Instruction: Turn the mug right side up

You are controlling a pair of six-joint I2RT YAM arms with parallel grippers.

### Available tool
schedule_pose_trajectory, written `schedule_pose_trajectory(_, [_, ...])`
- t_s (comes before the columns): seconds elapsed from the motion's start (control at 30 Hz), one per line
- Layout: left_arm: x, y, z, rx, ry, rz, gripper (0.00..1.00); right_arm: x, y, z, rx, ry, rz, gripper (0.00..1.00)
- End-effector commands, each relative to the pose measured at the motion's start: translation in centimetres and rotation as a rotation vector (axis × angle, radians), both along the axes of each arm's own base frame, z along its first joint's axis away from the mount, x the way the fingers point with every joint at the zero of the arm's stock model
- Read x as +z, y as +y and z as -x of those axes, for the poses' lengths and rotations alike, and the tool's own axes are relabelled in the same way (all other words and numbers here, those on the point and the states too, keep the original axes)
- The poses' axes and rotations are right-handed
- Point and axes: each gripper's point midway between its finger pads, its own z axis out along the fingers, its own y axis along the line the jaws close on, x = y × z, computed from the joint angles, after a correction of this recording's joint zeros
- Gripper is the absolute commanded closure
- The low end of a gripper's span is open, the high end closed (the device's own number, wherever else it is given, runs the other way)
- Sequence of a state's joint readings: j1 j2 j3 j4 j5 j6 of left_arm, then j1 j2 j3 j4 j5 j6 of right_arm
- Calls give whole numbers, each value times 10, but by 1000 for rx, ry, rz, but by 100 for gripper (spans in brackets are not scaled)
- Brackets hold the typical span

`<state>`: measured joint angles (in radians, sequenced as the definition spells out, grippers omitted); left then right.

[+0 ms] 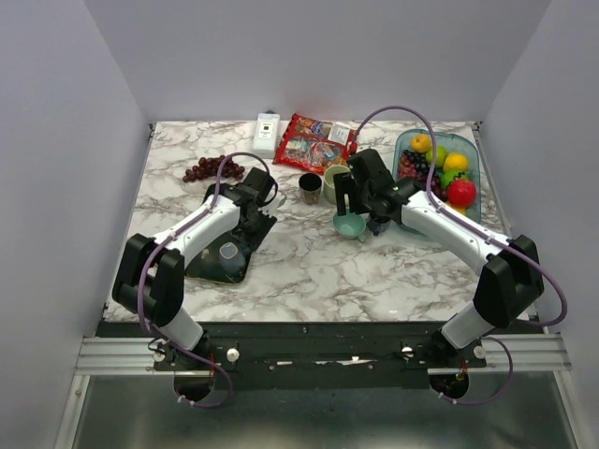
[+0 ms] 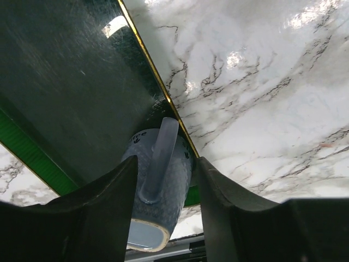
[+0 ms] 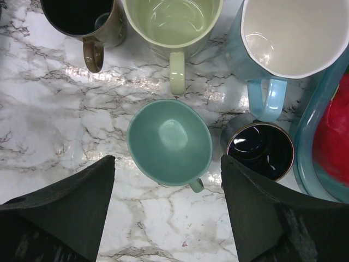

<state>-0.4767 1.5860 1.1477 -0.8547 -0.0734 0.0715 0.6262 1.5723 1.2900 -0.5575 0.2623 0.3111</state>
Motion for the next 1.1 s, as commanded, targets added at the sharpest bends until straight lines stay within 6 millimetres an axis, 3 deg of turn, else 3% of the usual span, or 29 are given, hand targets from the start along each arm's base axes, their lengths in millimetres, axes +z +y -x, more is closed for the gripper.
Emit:
schedule_pose_trajectory(0.0, [4,9,-7,25,-20,-33,46,1,6,-2,7,25,-14,16])
schedule_pose_trajectory(0.07, [2,11,-7,31,-9,-45,50,-1,7,-3,6,30,-17,16])
schedule_pose_trajectory(0.4, [-8,20,-4,50,7,-84,50,-2,7,-2,6,32,-18,16])
schedule_pose_trajectory(0.57, [-11,23,-6,61,3,-101,59,-1,6,-2,4,30,-17,16])
schedule_pose_trajectory(0.7, [-14,28,-6,75,4,-120,60,-1,5,-3,3,29,-15,16])
schedule_pose_trajectory(0.8, [-14,30,-9,79,-5,-129,67,0,6,-2,5,28,-14,16])
schedule_pose_trajectory(1.0, [-8,40,-17,114,-51,-170,97,1,5,-3,2,26,-14,16])
schedule_pose_trajectory(1.07, [-1,44,-23,138,-91,-188,100,1,6,-3,3,27,-15,16])
